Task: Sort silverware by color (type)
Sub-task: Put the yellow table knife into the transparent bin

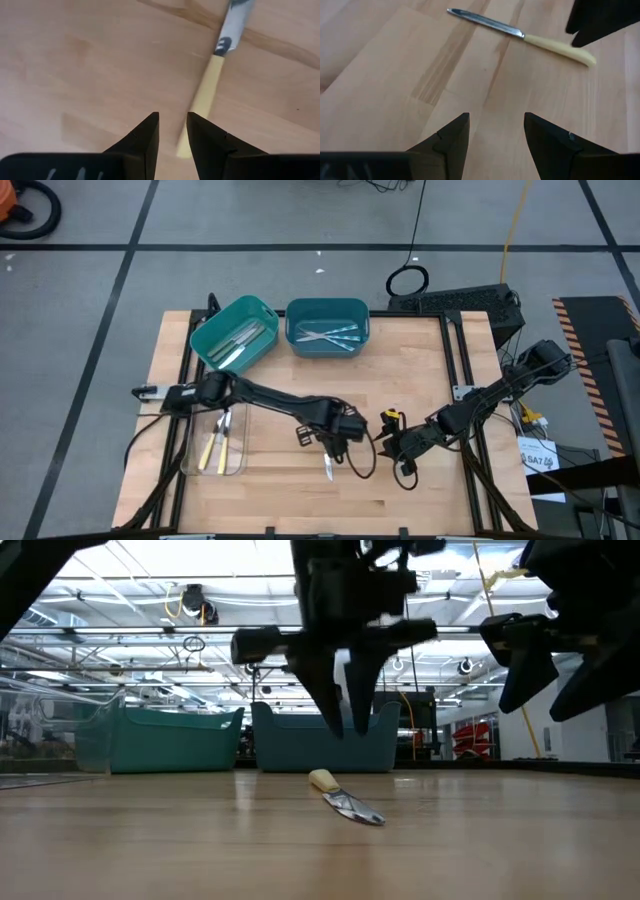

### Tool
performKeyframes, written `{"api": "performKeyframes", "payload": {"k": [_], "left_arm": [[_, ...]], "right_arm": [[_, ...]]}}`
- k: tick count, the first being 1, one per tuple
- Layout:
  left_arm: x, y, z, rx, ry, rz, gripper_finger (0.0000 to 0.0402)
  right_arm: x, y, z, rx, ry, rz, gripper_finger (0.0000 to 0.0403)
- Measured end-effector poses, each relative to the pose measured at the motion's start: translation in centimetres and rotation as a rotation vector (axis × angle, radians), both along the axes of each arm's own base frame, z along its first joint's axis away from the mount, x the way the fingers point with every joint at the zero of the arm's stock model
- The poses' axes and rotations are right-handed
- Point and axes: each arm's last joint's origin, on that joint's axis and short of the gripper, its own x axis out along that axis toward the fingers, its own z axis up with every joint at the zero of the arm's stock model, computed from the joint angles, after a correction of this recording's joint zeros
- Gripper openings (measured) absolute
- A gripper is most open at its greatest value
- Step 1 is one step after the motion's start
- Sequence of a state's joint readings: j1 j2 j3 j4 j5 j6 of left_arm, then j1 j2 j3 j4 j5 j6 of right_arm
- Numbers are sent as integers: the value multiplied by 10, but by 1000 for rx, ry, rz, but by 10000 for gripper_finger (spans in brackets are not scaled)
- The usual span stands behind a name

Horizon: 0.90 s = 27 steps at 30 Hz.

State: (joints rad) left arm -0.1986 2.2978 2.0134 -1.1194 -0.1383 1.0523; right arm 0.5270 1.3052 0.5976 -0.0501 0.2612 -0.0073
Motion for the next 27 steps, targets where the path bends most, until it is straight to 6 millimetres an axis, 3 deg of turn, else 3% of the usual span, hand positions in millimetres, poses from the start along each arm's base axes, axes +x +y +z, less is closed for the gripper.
{"api": "performKeyframes", "payload": {"k": [6, 14, 27], "left_arm": [[1, -1, -22, 23, 91, -40, 108], [1, 2, -23, 23, 102, -14, 108], [4, 7, -49, 33, 170, 10, 108]], "right_arm": [[-3, 0, -3, 17, 44, -29, 183], [-6, -1, -5, 33, 84, -33, 183], [-7, -1, -6, 25, 99, -34, 183]]}}
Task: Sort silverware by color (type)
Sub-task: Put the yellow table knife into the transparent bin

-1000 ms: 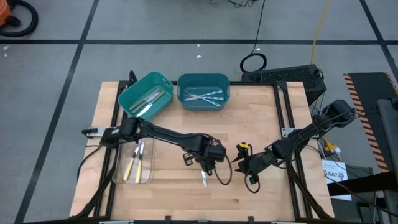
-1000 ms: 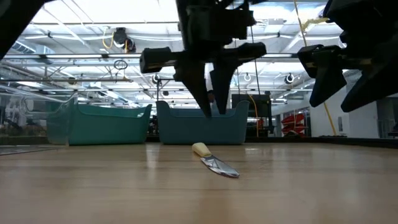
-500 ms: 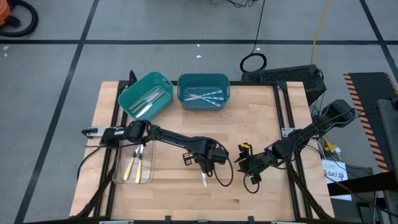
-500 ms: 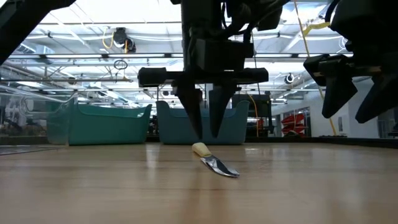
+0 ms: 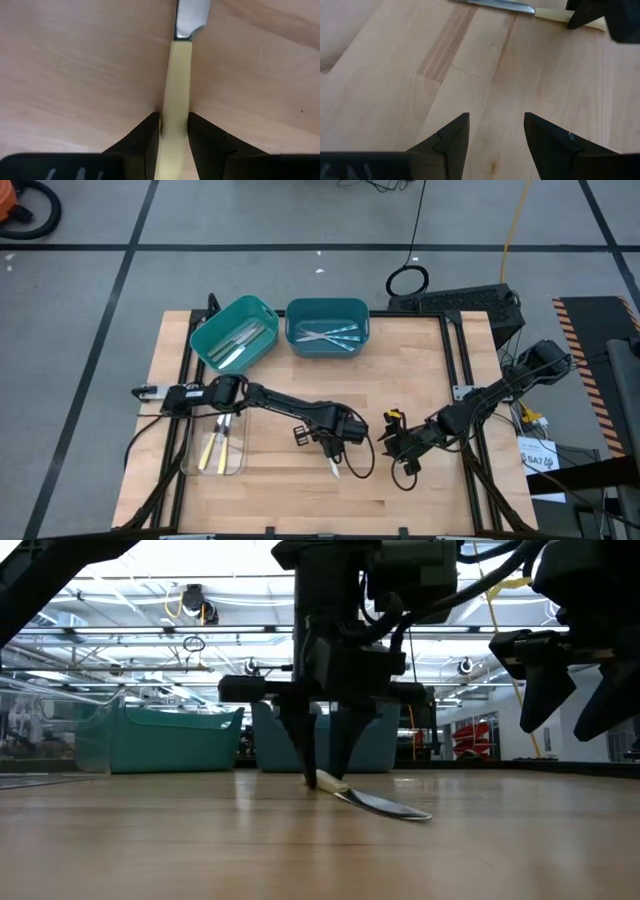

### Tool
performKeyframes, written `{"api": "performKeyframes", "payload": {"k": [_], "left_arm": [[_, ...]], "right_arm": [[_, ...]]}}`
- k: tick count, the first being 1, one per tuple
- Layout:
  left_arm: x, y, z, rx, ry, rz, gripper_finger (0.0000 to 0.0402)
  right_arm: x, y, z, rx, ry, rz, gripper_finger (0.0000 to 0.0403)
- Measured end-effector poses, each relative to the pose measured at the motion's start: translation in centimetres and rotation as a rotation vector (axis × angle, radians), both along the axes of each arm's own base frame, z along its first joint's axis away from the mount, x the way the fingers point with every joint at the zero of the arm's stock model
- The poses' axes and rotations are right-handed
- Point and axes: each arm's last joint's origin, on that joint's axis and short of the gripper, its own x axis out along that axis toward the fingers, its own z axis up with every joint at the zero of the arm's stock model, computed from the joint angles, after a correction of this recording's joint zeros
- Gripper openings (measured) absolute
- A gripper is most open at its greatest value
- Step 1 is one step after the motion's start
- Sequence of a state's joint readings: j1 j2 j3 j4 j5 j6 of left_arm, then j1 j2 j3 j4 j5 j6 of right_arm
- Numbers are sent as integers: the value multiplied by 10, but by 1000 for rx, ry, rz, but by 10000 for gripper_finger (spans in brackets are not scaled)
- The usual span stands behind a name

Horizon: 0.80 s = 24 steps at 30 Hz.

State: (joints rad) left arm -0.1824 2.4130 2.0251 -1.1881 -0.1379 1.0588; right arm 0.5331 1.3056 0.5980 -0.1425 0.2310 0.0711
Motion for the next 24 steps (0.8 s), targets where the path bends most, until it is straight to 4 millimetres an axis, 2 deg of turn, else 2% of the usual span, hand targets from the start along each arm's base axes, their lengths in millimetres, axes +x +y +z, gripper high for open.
{"api": "performKeyframes", "payload": {"k": [6, 9, 12, 15, 24], "left_arm": [[3, 5, -6, -12, -4, 76, 107], [2, 5, -6, -14, -4, 114, 89], [3, 3, -1, -8, 5, 153, 70], [3, 0, 2, -2, -6, 219, 70], [0, -15, 39, -1, -32, 524, 70]], "right_arm": [[0, 0, 0, -3, 4, -1, 183], [0, 0, 0, -3, 5, -1, 183], [-1, 0, 0, -5, 7, -1, 183], [-1, 0, 0, -5, 8, -1, 183], [-2, -1, -2, -10, 30, -13, 183]]}}
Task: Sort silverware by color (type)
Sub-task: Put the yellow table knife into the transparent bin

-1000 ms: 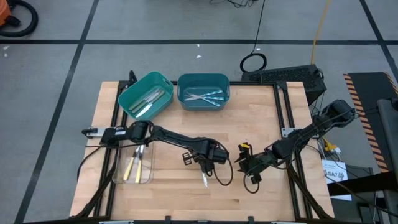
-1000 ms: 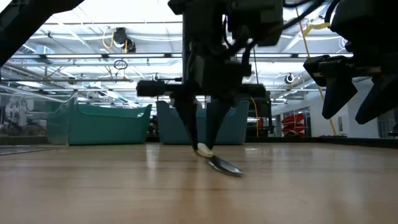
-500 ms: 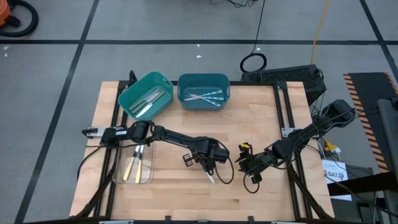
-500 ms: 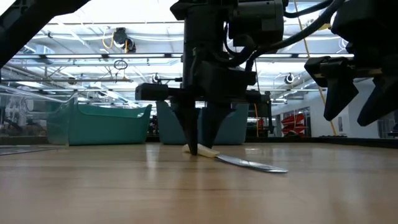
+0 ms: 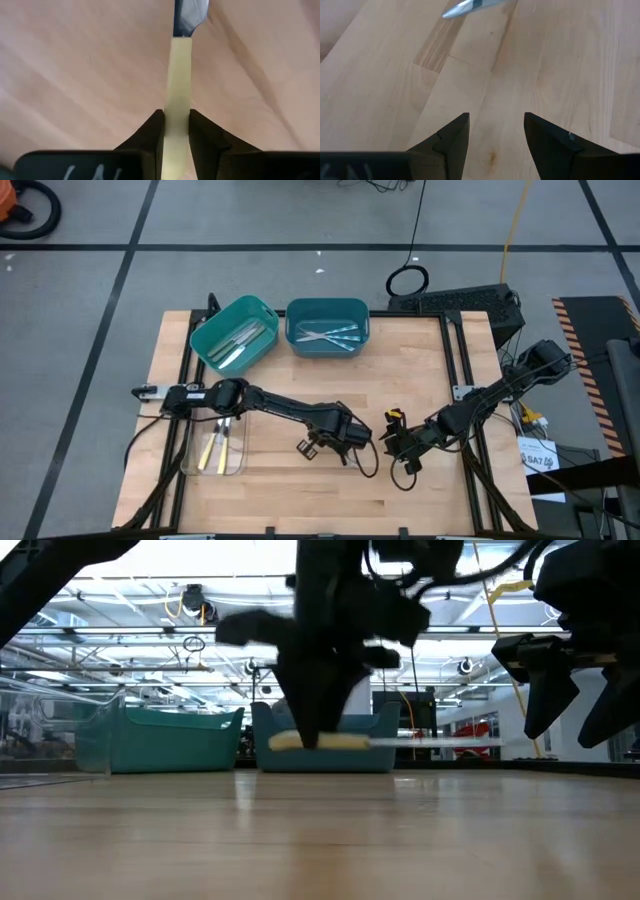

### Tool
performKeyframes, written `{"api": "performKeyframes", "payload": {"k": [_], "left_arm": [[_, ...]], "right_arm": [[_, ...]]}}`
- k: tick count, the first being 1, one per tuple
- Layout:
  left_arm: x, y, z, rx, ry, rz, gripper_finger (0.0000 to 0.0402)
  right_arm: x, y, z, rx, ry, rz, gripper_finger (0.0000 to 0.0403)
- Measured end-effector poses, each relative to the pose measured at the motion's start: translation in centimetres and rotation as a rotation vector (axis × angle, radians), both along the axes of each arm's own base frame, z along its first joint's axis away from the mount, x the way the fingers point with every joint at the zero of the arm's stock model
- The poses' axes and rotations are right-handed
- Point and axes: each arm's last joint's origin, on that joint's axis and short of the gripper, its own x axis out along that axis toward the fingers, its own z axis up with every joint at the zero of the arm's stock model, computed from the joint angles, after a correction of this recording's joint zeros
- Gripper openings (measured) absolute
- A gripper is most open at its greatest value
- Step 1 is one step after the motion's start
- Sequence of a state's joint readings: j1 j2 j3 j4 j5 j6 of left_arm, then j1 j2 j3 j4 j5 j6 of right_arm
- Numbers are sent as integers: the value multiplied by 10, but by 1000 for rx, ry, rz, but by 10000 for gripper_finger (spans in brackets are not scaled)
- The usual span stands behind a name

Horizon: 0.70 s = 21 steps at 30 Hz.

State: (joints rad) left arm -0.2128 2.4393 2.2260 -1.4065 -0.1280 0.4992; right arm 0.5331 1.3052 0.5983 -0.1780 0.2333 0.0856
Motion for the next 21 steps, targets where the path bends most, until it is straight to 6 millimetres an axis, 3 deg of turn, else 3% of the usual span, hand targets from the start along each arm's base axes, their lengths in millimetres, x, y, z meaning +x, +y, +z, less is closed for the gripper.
{"api": "performKeyframes", "payload": {"k": [6, 12, 17, 21], "left_arm": [[-11, -9, 22, 24, 43, 177, 70], [-16, -13, 40, -110, 40, 298, 70], [-26, -10, 69, -134, -19, 306, 70], [-40, -6, 105, -146, -109, 352, 70]], "right_arm": [[0, 0, 0, -10, -2, 12, 183], [2, -1, 1, -35, -39, -26, 183], [3, -1, 3, -23, -59, -68, 180], [3, -1, 3, -18, -63, -71, 162]]}}
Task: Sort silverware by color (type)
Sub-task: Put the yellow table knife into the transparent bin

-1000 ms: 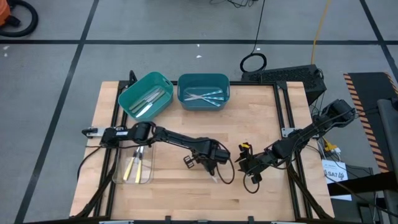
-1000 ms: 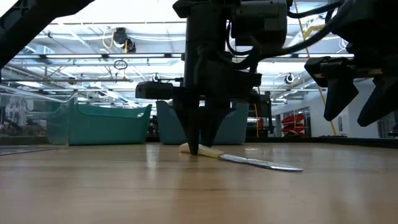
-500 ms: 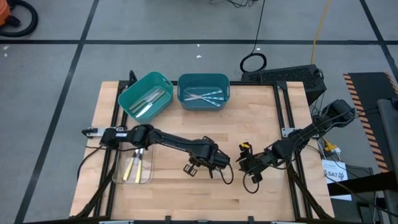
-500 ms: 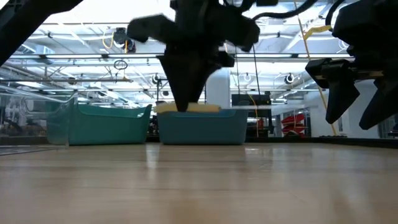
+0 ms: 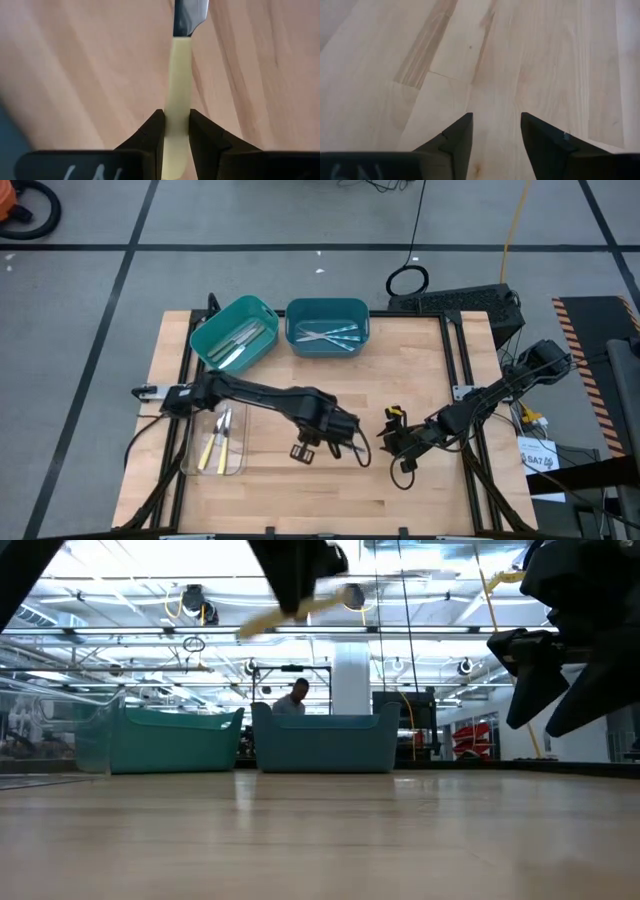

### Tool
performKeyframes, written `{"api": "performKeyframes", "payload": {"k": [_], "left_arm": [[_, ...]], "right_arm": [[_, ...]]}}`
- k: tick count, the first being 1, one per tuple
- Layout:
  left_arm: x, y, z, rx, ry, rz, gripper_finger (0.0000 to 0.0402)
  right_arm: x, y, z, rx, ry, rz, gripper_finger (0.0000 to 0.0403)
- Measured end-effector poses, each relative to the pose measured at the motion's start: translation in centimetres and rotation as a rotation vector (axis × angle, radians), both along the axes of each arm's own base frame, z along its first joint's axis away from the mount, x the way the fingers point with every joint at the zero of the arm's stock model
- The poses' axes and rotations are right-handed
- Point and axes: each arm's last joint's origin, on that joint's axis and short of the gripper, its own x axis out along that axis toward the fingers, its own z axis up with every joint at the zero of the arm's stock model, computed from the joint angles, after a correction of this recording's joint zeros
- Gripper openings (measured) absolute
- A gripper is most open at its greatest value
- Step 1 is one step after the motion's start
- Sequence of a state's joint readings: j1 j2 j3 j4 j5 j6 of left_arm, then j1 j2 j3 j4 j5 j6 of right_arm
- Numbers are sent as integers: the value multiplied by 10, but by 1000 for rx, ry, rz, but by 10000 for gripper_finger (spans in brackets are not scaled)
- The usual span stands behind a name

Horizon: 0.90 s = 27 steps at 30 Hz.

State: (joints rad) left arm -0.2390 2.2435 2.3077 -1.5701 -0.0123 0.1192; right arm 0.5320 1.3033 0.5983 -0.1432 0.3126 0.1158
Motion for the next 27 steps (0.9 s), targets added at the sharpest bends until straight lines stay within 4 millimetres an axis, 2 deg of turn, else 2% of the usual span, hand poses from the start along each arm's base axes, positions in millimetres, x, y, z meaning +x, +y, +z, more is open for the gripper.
{"api": "performKeyframes", "payload": {"k": [9, 12, 16, 20, 27], "left_arm": [[-47, 1, 78, 39, -223, 110, 70], [-66, 0, 95, 79, -277, 123, 70], [-99, 6, 106, 97, -292, 188, 70], [-133, 10, 115, 95, -325, 334, 70], [-179, 3, 109, 77, -355, 563, 70]], "right_arm": [[0, 0, 0, -3, -2, 6, 102], [0, 0, 0, -2, -3, 7, 88], [0, 0, 0, -1, -3, 7, 75], [0, 0, 0, -2, -3, 8, 66], [0, 0, 0, -18, -4, 26, 57]]}}
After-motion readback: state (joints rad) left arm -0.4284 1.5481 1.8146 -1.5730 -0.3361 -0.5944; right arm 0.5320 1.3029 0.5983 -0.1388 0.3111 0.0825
